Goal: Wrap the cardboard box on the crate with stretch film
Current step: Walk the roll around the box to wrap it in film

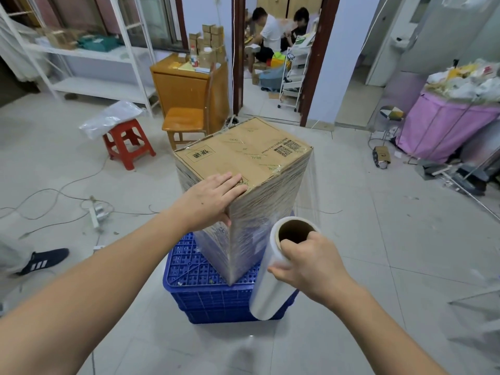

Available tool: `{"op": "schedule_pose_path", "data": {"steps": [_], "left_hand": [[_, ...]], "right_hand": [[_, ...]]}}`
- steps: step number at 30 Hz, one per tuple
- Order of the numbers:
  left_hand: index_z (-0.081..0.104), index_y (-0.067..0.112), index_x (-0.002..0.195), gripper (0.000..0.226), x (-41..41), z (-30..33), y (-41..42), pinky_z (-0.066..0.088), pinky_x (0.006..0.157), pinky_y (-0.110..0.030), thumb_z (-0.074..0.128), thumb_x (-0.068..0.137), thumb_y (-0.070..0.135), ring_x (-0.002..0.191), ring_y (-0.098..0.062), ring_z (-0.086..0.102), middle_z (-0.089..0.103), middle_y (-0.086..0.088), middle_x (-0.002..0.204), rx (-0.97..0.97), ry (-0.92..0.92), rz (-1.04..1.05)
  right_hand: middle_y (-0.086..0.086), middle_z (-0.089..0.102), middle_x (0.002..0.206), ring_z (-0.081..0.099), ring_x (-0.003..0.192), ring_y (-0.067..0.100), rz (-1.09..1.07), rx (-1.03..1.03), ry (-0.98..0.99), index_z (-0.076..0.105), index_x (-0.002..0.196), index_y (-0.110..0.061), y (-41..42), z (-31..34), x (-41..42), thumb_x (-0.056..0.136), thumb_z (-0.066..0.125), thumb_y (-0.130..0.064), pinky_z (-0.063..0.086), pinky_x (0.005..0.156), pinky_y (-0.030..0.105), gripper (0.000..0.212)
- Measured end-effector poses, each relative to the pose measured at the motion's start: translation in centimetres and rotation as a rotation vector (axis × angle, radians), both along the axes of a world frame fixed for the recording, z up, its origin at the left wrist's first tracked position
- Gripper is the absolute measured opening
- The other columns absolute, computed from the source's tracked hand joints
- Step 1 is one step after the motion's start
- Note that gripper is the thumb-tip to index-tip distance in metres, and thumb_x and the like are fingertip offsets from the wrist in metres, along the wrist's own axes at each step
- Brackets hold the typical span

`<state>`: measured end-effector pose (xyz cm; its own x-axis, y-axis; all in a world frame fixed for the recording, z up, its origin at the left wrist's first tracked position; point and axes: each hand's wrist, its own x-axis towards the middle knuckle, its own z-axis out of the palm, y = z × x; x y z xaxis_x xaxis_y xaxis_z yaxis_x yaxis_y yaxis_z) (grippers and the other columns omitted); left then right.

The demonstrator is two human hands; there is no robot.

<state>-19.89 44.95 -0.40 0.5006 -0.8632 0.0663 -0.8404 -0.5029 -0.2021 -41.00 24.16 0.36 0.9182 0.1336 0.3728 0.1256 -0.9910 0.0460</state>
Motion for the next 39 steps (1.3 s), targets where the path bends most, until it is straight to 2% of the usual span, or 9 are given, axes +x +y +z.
{"op": "schedule_pose_path", "data": {"steps": [6,11,17,24,27,30,34,37,39], "left_hand": [[0.025,0.016,0.161,0.103,0.1,0.1,0.9,0.021,0.127,-0.050,0.074,0.081,0.058,0.156,-0.031,0.021,0.022,-0.012,0.169,-0.027,0.024,0.022],[0.024,0.017,0.162,0.100,0.1,-0.1,0.4,0.020,0.127,-0.050,0.072,0.084,0.057,0.156,-0.031,0.021,0.022,-0.011,0.169,-0.027,0.016,0.009],[0.031,0.017,0.160,0.101,0.7,-0.9,1.0,0.021,0.126,-0.047,0.077,0.080,0.058,0.154,-0.032,0.028,0.030,-0.011,0.167,-0.118,-0.016,-0.059],[0.043,0.026,0.155,0.102,3.5,-2.0,2.0,0.036,0.111,-0.042,0.072,0.071,0.076,0.146,-0.024,0.044,0.045,-0.003,0.160,-0.288,-0.072,-0.243],[0.048,0.028,0.152,0.101,4.8,-2.3,2.4,0.036,0.100,-0.040,0.065,0.070,0.083,0.140,-0.025,0.050,0.049,-0.002,0.156,-0.314,-0.080,-0.300],[0.047,0.028,0.152,0.101,5.5,-2.3,2.3,0.035,0.099,-0.041,0.060,0.070,0.085,0.135,-0.026,0.051,0.049,-0.004,0.155,-0.292,-0.074,-0.332],[0.037,0.030,0.156,0.097,5.3,-1.2,1.7,0.035,0.103,-0.044,0.036,0.080,0.088,0.135,-0.028,0.047,0.046,-0.004,0.156,-0.224,-0.044,-0.336],[0.038,0.032,0.155,0.098,6.3,0.4,1.0,0.038,0.098,-0.045,0.041,0.076,0.090,0.124,-0.028,0.048,0.052,-0.002,0.142,-0.162,-0.027,-0.387],[0.039,0.032,0.153,0.100,7.0,0.9,0.5,0.039,0.097,-0.045,0.047,0.073,0.092,0.120,-0.028,0.047,0.052,-0.003,0.135,-0.145,-0.006,-0.426]], "right_hand": [[-0.011,0.025,0.055,0.028,0.062,0.017,0.149,0.078,0.010,0.035,0.062,-0.024,2.7,0.1,1.1,0.058,0.084,-0.050,0.026,0.053,0.023,0.056],[-0.008,0.048,0.047,0.028,0.061,0.016,0.228,0.103,0.051,0.053,0.061,-0.020,3.6,-1.2,1.6,0.060,0.086,-0.045,0.041,0.055,0.025,0.041],[-0.007,0.058,0.052,0.055,0.062,0.017,0.212,-0.030,0.209,0.063,0.064,-0.022,4.4,-2.6,1.4,0.058,0.087,-0.049,0.049,0.058,0.025,0.038],[-0.008,0.039,0.045,0.047,0.053,0.020,0.060,-0.064,0.270,0.031,0.064,-0.022,6.4,-2.4,2.2,0.052,0.085,-0.043,0.039,0.071,0.024,0.059],[-0.005,0.046,0.043,0.047,0.046,0.018,-0.170,-0.130,0.254,0.036,0.064,-0.022,8.9,-2.5,1.9,0.036,0.088,-0.028,0.030,0.055,0.024,0.059],[-0.001,0.044,0.042,0.028,0.043,0.022,-0.377,-0.114,0.262,0.028,0.070,-0.020,10.9,-3.2,2.0,0.035,0.083,-0.016,0.026,0.055,0.028,0.065],[0.000,0.052,0.053,0.041,0.053,0.025,-0.577,-0.072,0.258,0.034,0.073,-0.020,12.6,-3.1,2.9,0.077,0.065,-0.060,0.037,0.066,0.037,0.051],[0.004,0.048,0.046,0.046,0.048,0.027,-0.646,-0.022,0.184,0.034,0.066,-0.019,13.0,-3.2,3.1,0.076,0.064,-0.071,0.036,0.063,0.036,0.061],[0.005,0.058,0.058,0.053,0.060,0.027,-0.713,0.007,0.217,0.039,0.071,-0.019,13.3,-2.7,3.1,0.082,0.058,-0.071,0.033,0.067,0.036,0.057]]}}
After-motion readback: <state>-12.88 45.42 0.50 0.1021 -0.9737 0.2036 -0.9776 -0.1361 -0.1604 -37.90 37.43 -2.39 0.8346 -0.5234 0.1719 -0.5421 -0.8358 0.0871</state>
